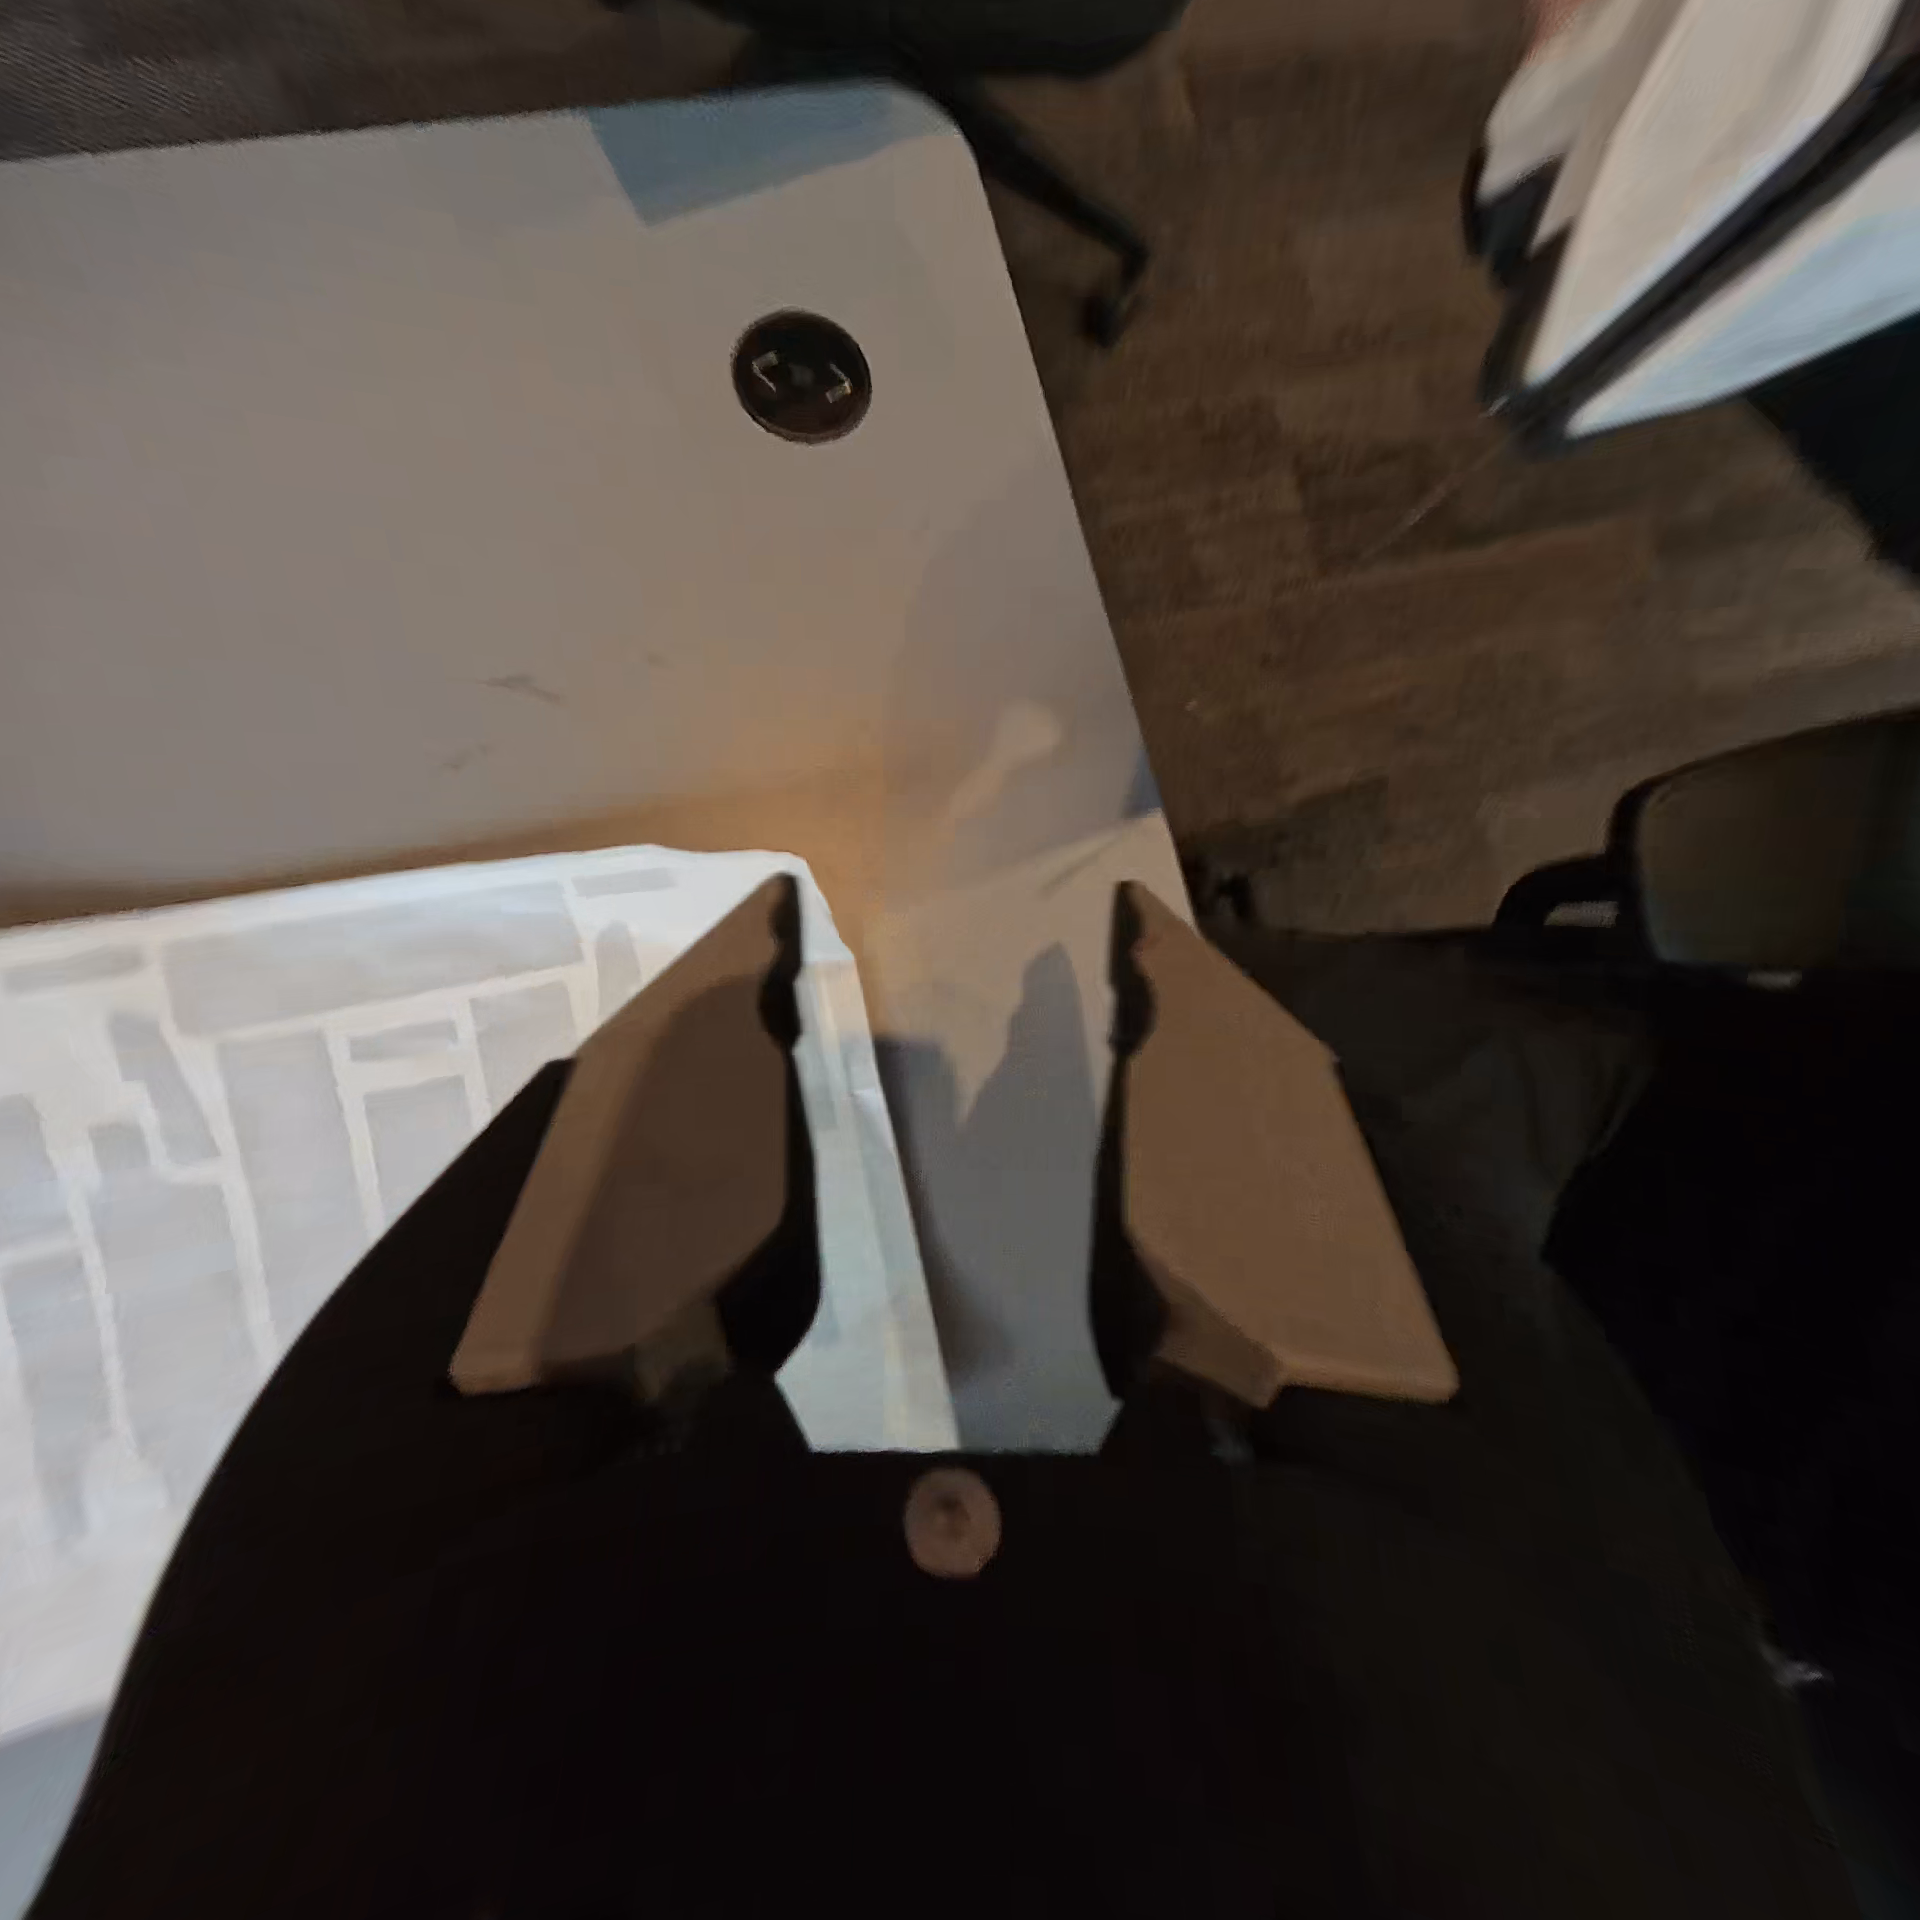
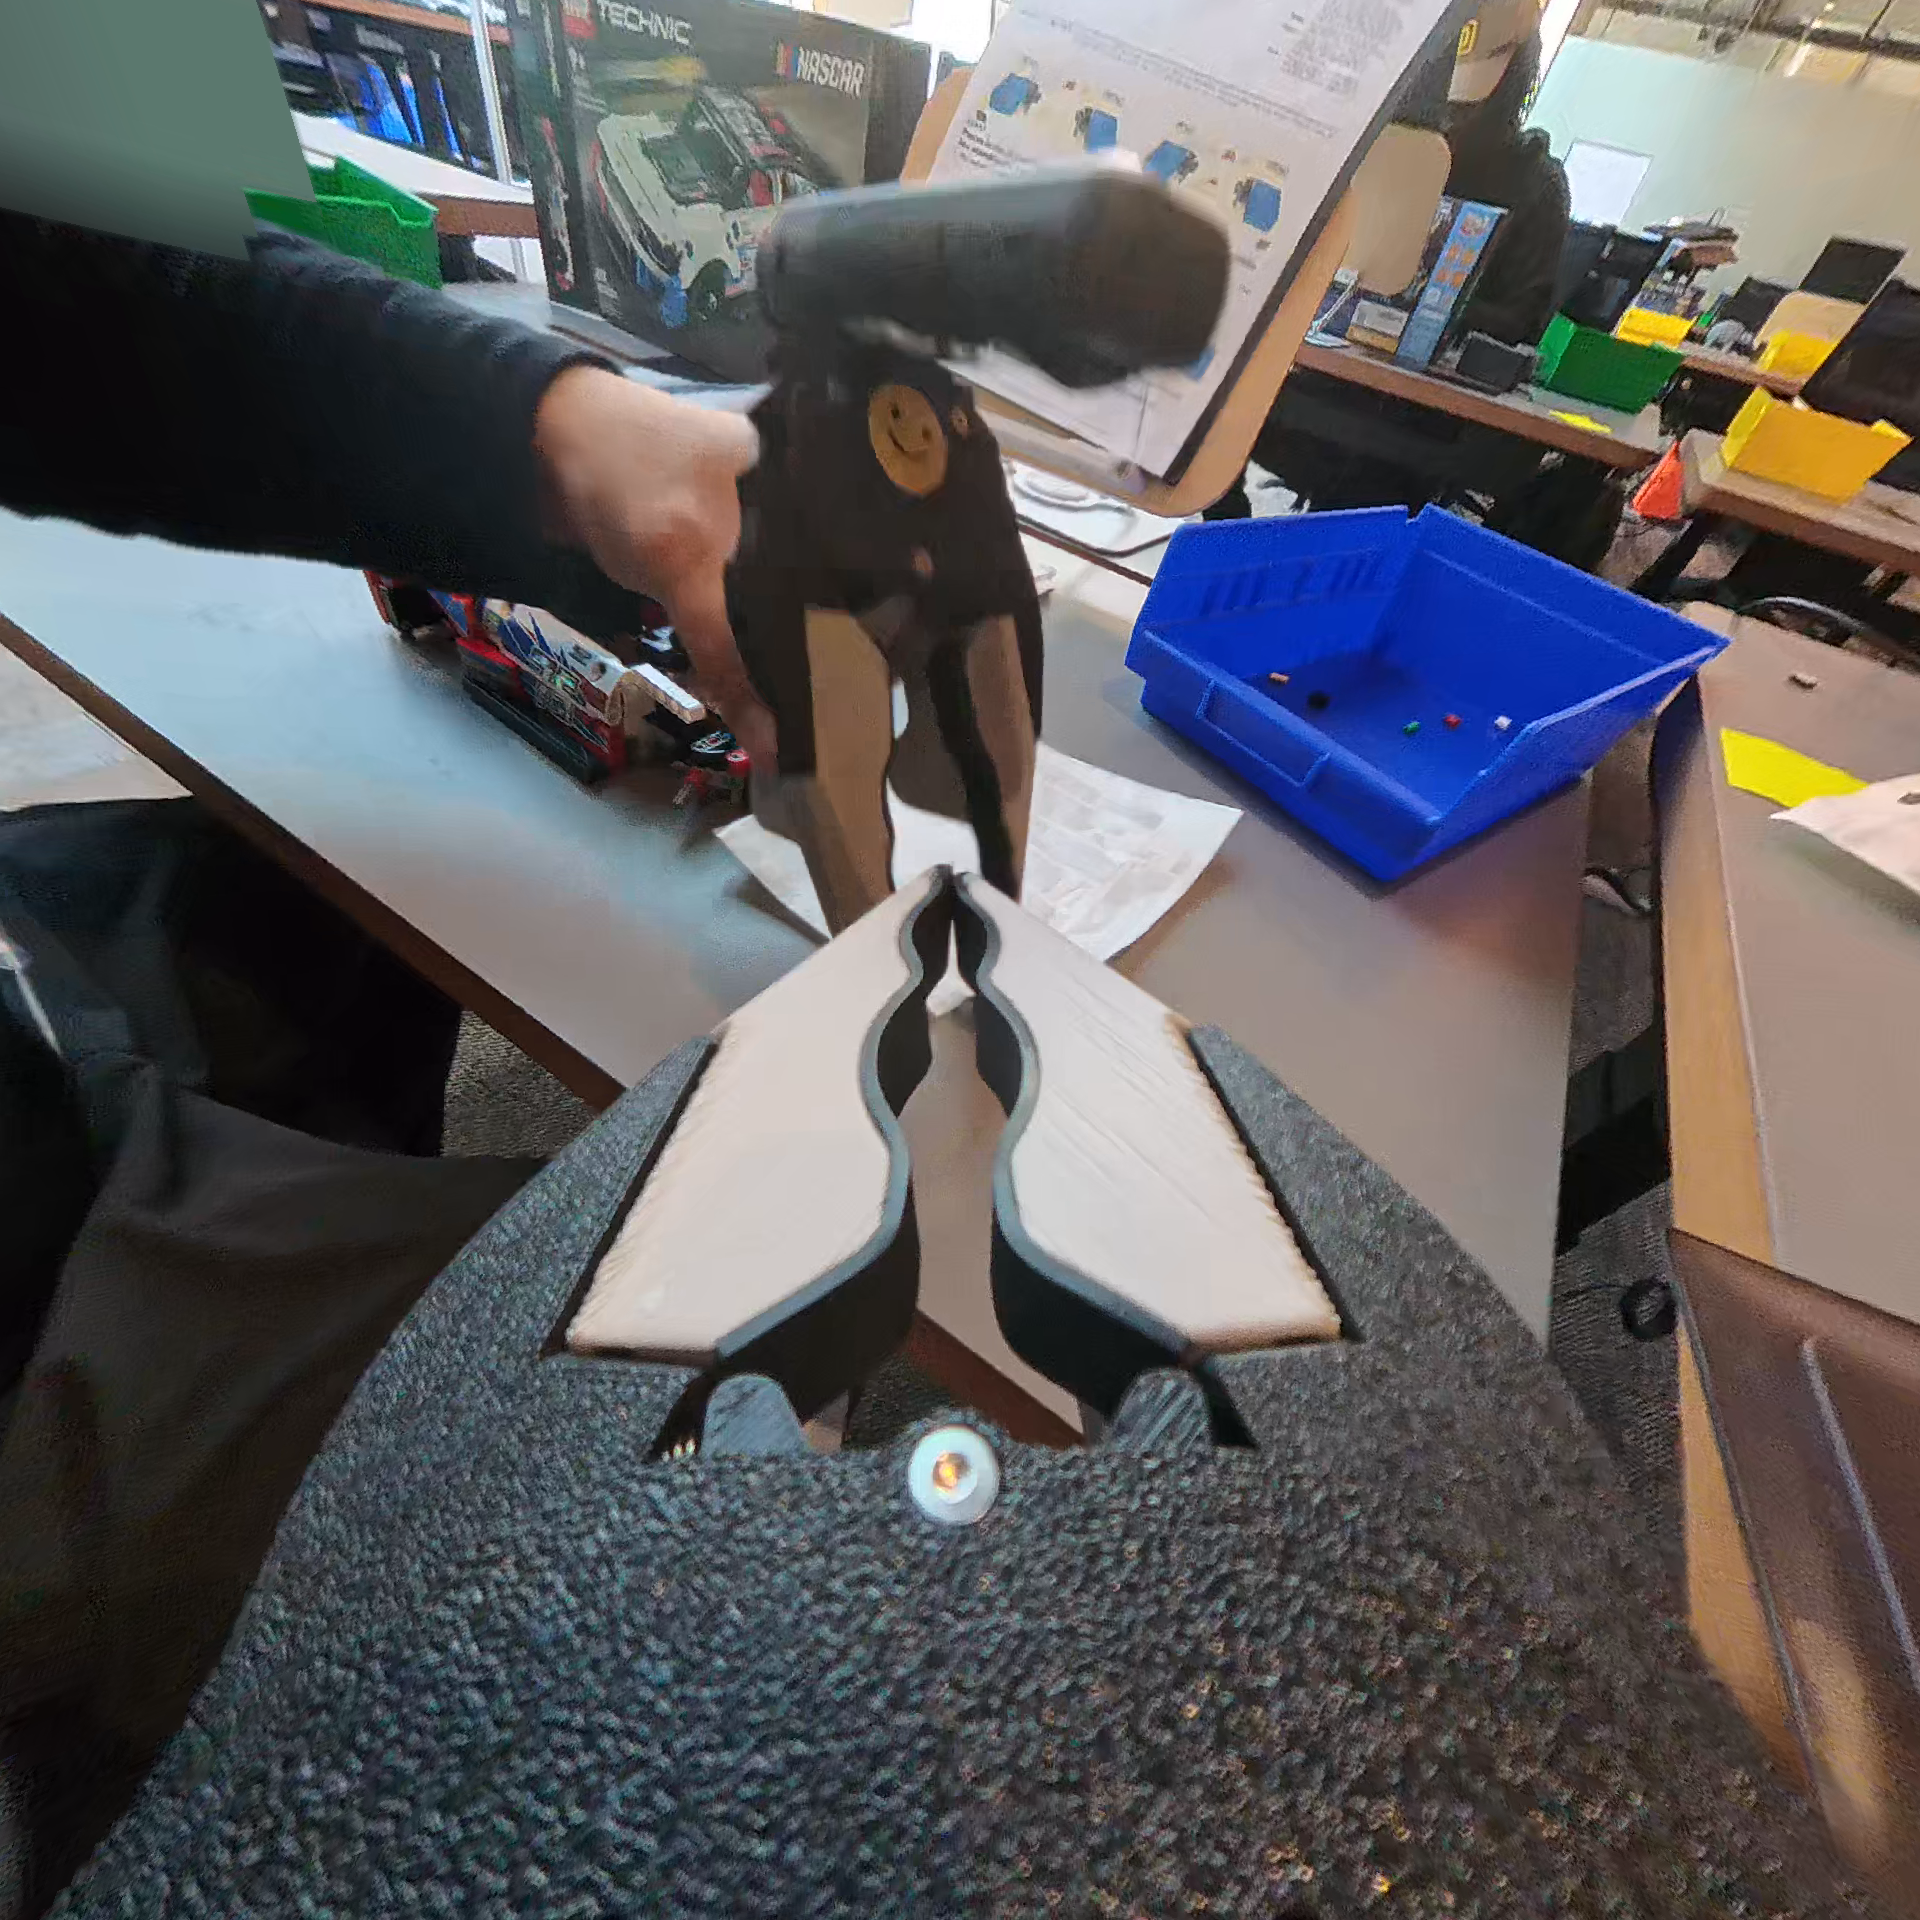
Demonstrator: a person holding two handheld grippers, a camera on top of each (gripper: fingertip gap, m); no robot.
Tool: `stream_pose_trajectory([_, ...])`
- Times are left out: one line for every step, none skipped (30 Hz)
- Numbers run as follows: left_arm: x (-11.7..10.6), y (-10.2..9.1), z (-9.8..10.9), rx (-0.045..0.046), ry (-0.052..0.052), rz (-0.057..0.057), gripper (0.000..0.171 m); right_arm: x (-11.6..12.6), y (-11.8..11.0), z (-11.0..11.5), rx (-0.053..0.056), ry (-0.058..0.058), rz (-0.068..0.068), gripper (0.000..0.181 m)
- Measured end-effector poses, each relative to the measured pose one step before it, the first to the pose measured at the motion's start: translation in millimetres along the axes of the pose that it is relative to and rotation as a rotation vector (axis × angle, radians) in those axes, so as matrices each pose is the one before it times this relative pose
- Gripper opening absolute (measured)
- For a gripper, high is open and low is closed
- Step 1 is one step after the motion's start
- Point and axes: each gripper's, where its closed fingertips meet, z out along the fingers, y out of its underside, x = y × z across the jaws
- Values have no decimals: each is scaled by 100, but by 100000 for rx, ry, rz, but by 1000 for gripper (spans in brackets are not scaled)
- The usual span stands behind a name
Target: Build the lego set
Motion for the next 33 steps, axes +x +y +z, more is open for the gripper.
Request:
stream_pose_trajectory([259, -289, -1397, 5754, -418, -5406, 73, -306, -88, 29, 360, 60, 608, 0])
stream_pose_trajectory([382, -122, -1681, 6015, -510, -3197, 75, -353, -136, 34, 337, 288, 11, 0])
stream_pose_trajectory([354, 2, -1885, 6436, -1438, -796, 77, -387, -98, 90, 37, 336, -101, 0])
stream_pose_trajectory([251, 139, -2043, 5972, -2490, -102, 80, -400, -22, 156, -321, 151, 218, 0])
stream_pose_trajectory([248, 243, -2146, 5428, -2507, -489, 81, -448, 18, 251, -497, -214, 861, 0])
stream_pose_trajectory([391, 347, -2188, 4970, -1204, -586, 82, -475, -5, 347, -354, -379, 1497, 0])
stream_pose_trajectory([408, 497, -2181, 4224, -821, -853, 84, -527, -73, 451, 42, -670, 1840, 0])
stream_pose_trajectory([278, 692, -2118, 3240, -1359, -1096, 83, -580, -121, 579, 401, -1015, 2053, 0])
stream_pose_trajectory([186, 908, -2079, 2149, -1295, -1098, 84, -628, -130, 712, 368, -1273, 2137, 0])
stream_pose_trajectory([116, 1052, -2012, 1614, -1189, -1080, 84, -652, -119, 827, 64, -1558, 2023, 0])
stream_pose_trajectory([44, 1096, -1983, 1863, -1248, -572, 84, -695, -196, 927, 304, -1872, 1806, 0])
stream_pose_trajectory([-203, 1093, -1964, 2605, -2159, 30, 82, -746, -335, 1004, 1183, -2245, 1549, 0])
stream_pose_trajectory([-571, 1106, -1967, 3162, -3474, -242, 82, -785, -488, 1101, 2046, -2699, 1316, 0])
stream_pose_trajectory([-692, 1105, -1931, 3723, -3074, -749, 82, -817, -547, 1220, 2448, -3180, 1024, 0])
stream_pose_trajectory([-800, 1086, -1923, 4642, -2719, -889, 83, -796, -535, 1352, 2204, -3475, 567, 0])
stream_pose_trajectory([-1030, 1064, -1971, 5442, -3337, -369, 85, -667, -429, 1474, 1196, -3311, -72, 0])
stream_pose_trajectory([-1145, 1113, -2001, 5361, -3353, 636, 85, -470, -372, 1583, 260, -2823, -827, 0])
stream_pose_trajectory([-1129, 1147, -1970, 3979, -2389, 778, 85, -267, -478, 1666, 386, -2529, -1392, 0])
stream_pose_trajectory([-1130, 1188, -1873, 1711, -1878, -168, 85, -127, -668, 1746, 858, -2736, -1379, 0])
stream_pose_trajectory([-990, 1013, -1719, 167, -877, -1337, 86, 55, -810, 1854, 579, -2953, -864, 0])
stream_pose_trajectory([-746, 581, -1529, 600, 443, -1359, 87, 205, -948, 1929, 54, -3043, -659, 0])
stream_pose_trajectory([-538, 232, -1363, 931, 1215, -802, 87, 306, -1087, 1955, -21, -3090, -1062, 0])
stream_pose_trajectory([-458, -8, -1200, 1563, 873, 143, 87, 383, -1207, 1921, 345, -2989, -1724, 0])
stream_pose_trajectory([-655, -54, -1052, 2352, -1300, 807, 87, 422, -1262, 1859, 848, -3066, -2056, 0])
stream_pose_trajectory([-692, -60, -909, 3436, -2198, 260, 87, 424, -1223, 1735, 1015, -3391, -1852, 0])
stream_pose_trajectory([-654, -197, -726, 4510, -2251, -2141, 86, 492, -1105, 1586, 897, -3215, -1395, 0])
stream_pose_trajectory([-422, -347, -420, 2575, -772, -4952, 88, 627, -981, 1438, 916, -2554, -791, 0])
stream_pose_trajectory([215, -240, -254, -754, 2894, -4358, 91, 636, -908, 1302, 1394, -2516, -1, 0])
stream_pose_trajectory([392, -205, -214, -917, 3046, -1584, 91, 562, -839, 1192, 1852, -2907, 761, 0])
stream_pose_trajectory([255, -95, -221, -323, 747, 1055, 89, 549, -701, 1099, 1586, -2695, 1376, 0])
stream_pose_trajectory([7, -70, -165, 1188, -1934, 3268, 88, 553, -460, 953, 801, -2108, 1795, 0])
stream_pose_trajectory([-42, -6, -43, 962, -2515, 3590, 88, 492, -229, 789, 65, -1384, 2129, 0])
stream_pose_trajectory([143, 147, 85, -826, -1002, 2900, 88, 359, -33, 584, -724, -701, 2274, 0])
